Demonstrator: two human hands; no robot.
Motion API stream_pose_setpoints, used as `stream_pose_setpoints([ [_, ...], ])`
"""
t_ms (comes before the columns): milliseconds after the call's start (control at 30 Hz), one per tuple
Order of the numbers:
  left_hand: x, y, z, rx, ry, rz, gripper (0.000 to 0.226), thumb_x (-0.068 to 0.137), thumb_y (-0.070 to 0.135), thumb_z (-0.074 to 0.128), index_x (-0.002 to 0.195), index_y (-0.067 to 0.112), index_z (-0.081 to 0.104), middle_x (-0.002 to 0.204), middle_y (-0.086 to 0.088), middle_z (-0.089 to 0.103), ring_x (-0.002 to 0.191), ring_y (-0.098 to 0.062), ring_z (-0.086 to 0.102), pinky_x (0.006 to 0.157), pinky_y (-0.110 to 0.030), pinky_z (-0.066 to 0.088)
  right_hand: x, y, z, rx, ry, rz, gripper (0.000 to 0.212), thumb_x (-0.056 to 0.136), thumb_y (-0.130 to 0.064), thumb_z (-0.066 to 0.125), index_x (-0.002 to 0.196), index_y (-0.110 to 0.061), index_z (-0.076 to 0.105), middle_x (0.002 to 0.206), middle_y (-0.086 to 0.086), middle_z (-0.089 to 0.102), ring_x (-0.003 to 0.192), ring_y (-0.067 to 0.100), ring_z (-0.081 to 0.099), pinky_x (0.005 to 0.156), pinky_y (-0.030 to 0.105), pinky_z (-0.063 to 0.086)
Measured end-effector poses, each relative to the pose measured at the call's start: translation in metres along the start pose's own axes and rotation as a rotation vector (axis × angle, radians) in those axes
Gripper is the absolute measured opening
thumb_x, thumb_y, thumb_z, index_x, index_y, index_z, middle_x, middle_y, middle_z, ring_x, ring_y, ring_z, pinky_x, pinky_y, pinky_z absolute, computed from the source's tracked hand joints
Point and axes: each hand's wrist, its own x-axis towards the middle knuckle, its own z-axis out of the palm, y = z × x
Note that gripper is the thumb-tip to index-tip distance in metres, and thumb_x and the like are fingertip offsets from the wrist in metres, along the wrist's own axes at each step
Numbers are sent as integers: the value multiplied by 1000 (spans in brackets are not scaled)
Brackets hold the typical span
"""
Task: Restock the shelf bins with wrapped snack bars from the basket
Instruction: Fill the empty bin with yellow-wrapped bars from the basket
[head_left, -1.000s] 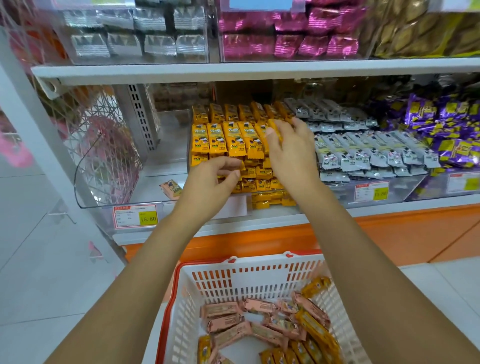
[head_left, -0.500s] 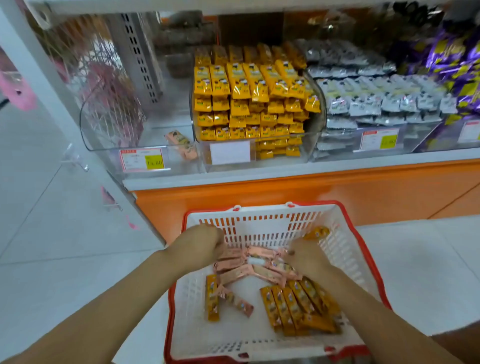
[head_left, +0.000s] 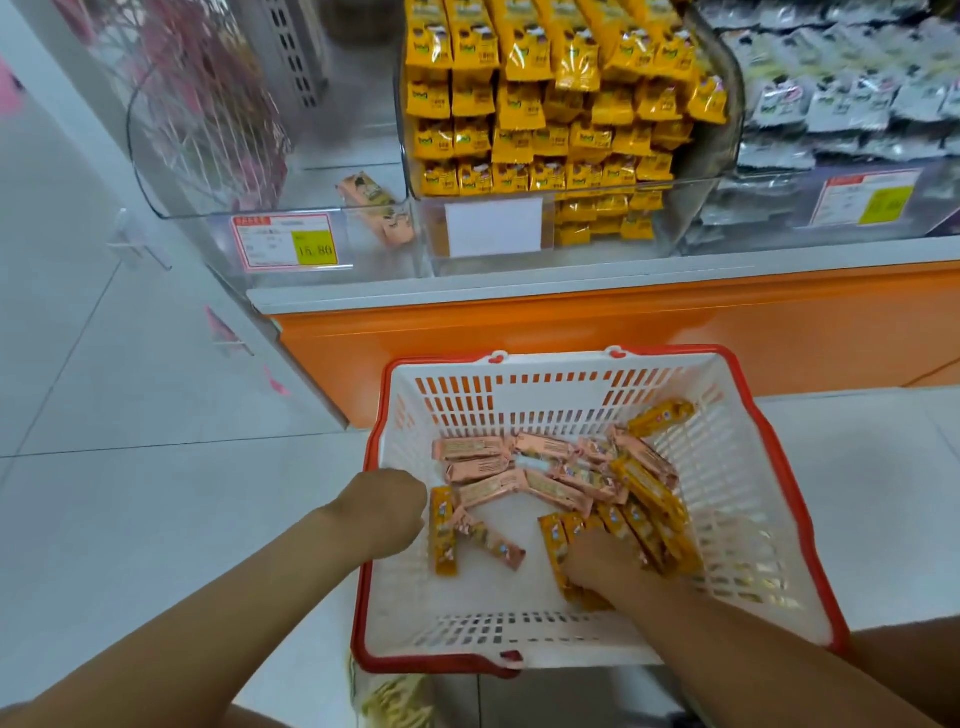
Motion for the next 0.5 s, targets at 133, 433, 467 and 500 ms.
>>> stream_pose_setpoints([
  [133,0,0,-1,14,-27,28,33,101,29,38,118,7,55,124,-9,57,115,-24,54,89,-31,43,15,-21,22,-55,-144,14,42,97,-27,41,130,-3,51,112,13,56,107,28,56,87,34,50],
  [433,0,-2,1,-7,-37,25,30,100,29,40,112,7,58,117,-9,60,109,-22,56,83,-28,44,26,-32,23,275,-172,258,84,91,-41,55,149,0,10,138,9,48,118,21,56,93,29,50],
  [467,0,-2,0,-17,-44,24,31,100,30,40,111,7,58,116,-9,61,108,-22,57,83,-28,44,23,-32,20,278,-159,255,86,90,-41,56,149,1,8,137,9,48,118,21,56,89,27,50],
  [500,0,-2,-1,-25,-49,25,31,100,31,41,110,7,58,114,-8,61,107,-22,57,83,-29,44,20,-33,18,269,-150,249,86,91,-41,56,148,3,9,135,10,49,117,22,56,85,27,50],
])
